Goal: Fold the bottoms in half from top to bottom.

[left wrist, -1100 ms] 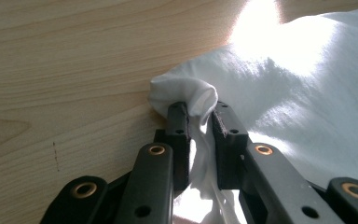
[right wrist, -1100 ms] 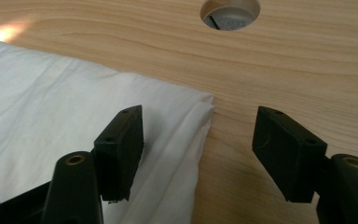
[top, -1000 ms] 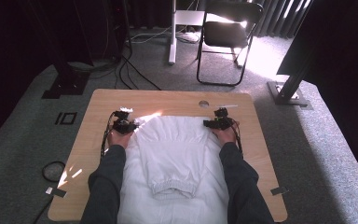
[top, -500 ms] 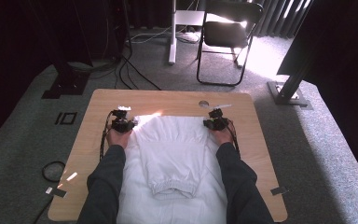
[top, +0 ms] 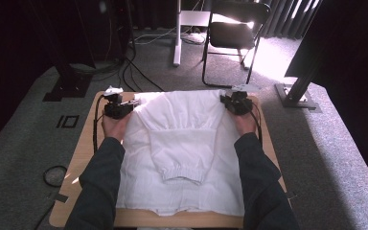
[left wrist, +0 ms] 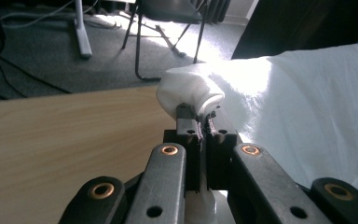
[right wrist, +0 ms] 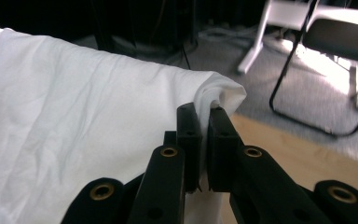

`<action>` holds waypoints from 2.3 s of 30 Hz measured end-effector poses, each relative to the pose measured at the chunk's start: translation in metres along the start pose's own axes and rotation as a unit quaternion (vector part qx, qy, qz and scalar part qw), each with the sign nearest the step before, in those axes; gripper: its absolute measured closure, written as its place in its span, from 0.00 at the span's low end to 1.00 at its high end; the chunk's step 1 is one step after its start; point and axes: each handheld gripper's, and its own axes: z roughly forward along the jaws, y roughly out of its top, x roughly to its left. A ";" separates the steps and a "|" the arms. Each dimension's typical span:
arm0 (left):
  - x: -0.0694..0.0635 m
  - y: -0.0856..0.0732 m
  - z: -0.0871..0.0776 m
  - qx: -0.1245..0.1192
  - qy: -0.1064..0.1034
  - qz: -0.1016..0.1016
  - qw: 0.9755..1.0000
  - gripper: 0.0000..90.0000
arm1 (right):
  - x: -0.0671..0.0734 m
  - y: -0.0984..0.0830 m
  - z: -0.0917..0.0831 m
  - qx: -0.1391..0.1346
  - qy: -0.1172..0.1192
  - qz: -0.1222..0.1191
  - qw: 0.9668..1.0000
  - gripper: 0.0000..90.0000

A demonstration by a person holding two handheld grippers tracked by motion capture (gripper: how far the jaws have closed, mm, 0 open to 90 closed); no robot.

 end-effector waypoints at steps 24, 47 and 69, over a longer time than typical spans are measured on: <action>-0.058 -0.121 -0.128 -0.012 -0.090 0.049 0.995 0.97 | 0.061 -0.114 -0.135 -0.037 0.067 -0.074 0.994 0.95; -0.109 -0.109 -0.086 0.041 -0.056 0.070 0.995 0.63 | 0.100 -0.106 -0.128 -0.017 0.079 -0.003 0.997 0.47; -0.122 -0.203 -0.035 0.102 -0.040 0.070 0.992 0.62 | 0.164 -0.169 -0.040 0.094 0.056 -0.066 0.992 0.46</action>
